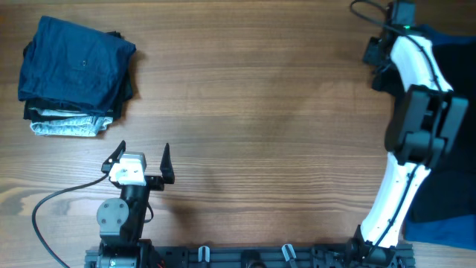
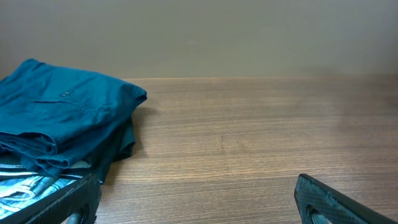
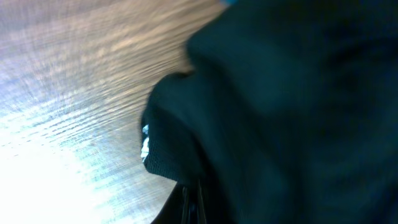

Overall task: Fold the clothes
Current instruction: 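Lift the black shirt with right gripper and pull it toward center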

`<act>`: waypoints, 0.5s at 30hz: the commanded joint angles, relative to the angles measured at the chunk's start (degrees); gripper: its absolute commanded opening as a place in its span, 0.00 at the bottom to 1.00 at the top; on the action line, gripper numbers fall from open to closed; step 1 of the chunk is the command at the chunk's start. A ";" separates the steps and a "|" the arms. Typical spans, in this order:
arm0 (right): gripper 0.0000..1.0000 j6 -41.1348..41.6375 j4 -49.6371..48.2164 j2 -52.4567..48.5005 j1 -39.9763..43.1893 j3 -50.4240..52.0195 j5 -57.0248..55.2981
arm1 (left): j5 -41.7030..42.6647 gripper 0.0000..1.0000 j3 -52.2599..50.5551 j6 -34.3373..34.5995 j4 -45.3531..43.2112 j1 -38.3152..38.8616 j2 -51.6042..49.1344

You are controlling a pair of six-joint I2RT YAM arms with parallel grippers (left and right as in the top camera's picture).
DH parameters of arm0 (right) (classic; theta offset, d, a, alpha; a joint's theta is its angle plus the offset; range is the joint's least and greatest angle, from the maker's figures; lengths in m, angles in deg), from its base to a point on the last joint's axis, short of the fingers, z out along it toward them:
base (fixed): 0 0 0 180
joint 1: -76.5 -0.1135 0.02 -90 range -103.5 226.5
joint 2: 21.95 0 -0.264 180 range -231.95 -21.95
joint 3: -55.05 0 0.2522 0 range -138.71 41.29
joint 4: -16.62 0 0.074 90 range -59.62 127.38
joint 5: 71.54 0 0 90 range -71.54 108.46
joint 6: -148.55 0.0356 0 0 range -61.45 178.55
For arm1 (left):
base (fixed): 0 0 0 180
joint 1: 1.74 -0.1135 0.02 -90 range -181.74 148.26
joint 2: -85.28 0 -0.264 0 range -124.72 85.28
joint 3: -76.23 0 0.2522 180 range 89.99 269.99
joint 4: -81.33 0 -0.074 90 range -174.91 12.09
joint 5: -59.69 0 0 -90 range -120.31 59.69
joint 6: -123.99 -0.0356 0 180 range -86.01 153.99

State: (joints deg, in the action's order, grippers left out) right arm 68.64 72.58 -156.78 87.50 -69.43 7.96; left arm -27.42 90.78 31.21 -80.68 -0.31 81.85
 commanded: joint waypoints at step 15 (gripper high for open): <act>0.04 4.20 -6.93 7.10 6.47 15.45 11.50 | -0.37 1.00 -0.48 -1.09 0.00 -0.22 0.42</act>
State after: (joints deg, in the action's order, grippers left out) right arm 74.04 68.86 -148.69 94.02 -58.06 18.47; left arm -27.42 90.78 31.21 -80.68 -0.31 81.85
